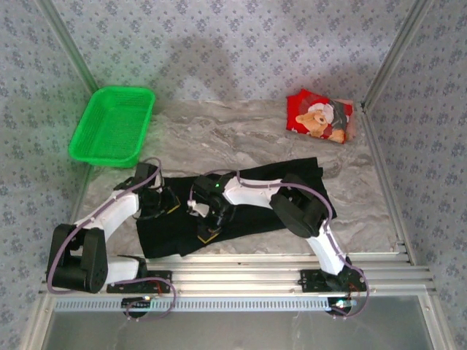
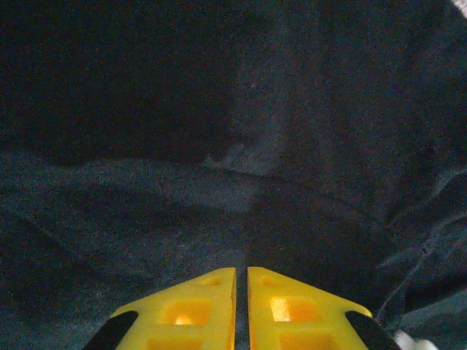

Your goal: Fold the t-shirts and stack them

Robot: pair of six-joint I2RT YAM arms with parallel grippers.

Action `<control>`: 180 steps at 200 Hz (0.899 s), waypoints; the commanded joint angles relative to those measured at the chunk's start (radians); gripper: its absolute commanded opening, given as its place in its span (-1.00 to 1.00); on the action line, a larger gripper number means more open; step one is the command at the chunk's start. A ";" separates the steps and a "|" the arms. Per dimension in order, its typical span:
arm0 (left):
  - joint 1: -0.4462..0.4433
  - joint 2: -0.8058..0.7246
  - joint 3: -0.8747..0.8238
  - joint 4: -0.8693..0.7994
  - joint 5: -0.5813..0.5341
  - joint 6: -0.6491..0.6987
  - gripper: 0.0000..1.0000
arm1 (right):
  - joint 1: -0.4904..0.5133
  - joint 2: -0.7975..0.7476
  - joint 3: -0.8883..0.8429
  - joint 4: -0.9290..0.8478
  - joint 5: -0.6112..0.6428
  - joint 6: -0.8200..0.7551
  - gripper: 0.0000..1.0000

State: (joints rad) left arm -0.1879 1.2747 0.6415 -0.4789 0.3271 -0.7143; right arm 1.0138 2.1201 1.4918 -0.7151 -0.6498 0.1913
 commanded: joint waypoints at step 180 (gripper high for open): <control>-0.028 0.437 0.270 0.006 -0.211 -0.110 0.11 | -0.684 -0.413 -0.573 0.101 0.514 0.378 0.59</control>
State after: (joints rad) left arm -0.2058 1.5436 0.8207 -0.5636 0.1658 -0.8207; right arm 0.3187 1.7096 1.0061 -0.6304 -0.2119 0.4789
